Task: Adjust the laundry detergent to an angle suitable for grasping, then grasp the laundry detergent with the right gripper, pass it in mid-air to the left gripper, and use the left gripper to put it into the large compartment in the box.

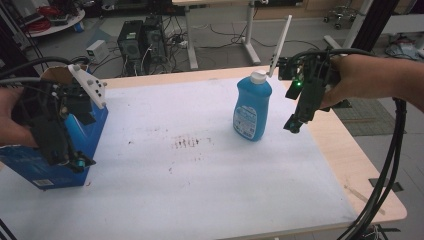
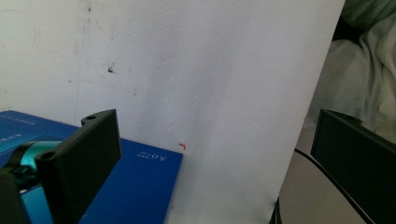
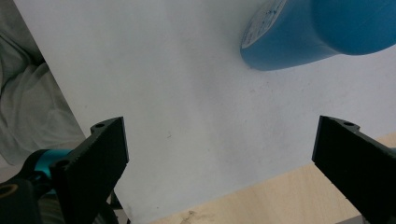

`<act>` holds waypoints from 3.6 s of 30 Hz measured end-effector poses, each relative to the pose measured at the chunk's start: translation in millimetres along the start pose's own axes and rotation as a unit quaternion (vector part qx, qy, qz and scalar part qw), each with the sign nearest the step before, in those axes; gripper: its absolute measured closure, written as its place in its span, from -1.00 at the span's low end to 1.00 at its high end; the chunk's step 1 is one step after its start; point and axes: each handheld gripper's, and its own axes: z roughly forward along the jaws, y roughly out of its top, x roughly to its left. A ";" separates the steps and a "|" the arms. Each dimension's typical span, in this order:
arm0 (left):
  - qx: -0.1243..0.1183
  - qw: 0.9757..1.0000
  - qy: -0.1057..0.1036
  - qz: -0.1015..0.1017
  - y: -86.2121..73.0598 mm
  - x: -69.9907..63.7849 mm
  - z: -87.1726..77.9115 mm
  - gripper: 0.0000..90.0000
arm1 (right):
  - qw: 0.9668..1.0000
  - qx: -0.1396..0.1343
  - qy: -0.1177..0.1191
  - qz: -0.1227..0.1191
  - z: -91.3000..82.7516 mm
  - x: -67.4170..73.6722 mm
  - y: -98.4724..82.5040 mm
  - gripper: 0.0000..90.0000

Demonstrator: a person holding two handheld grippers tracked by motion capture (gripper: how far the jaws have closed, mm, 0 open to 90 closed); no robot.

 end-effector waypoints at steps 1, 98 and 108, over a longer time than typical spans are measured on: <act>0.000 1.000 0.000 0.000 0.0 0.0 0.0 -0.96 | 1.000 0.000 0.000 0.000 -0.4 0.1 -0.3 -0.93; -0.003 1.000 0.000 -0.013 14.0 13.1 18.4 -0.96 | 0.944 -0.242 -0.078 0.211 30.7 -14.8 -33.5 -0.93; -0.003 1.000 -0.001 -0.012 15.2 15.8 20.6 -0.96 | 0.929 -0.287 -0.088 0.217 46.8 -13.0 -40.9 -0.93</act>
